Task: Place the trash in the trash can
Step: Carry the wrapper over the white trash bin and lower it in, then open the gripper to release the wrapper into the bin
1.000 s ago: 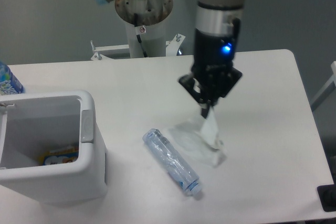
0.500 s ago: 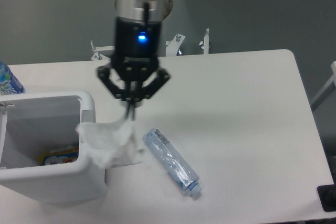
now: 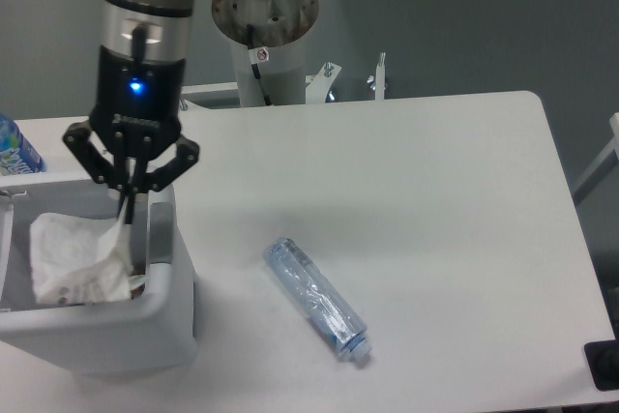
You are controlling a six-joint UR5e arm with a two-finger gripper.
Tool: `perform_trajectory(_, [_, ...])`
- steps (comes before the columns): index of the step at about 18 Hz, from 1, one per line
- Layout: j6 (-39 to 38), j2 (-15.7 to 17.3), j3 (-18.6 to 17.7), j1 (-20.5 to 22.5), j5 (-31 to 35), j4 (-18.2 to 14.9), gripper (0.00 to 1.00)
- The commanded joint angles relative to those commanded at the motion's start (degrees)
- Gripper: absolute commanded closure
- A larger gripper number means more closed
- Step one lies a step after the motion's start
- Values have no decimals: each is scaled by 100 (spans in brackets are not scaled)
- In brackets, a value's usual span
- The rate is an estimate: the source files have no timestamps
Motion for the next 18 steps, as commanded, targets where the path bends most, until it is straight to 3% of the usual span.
perform_trajectory(7, [1214,36,-229,-53,-9,0,99])
perform_trajectory(18, [2067,-140,-255,-71,0,-9,97])
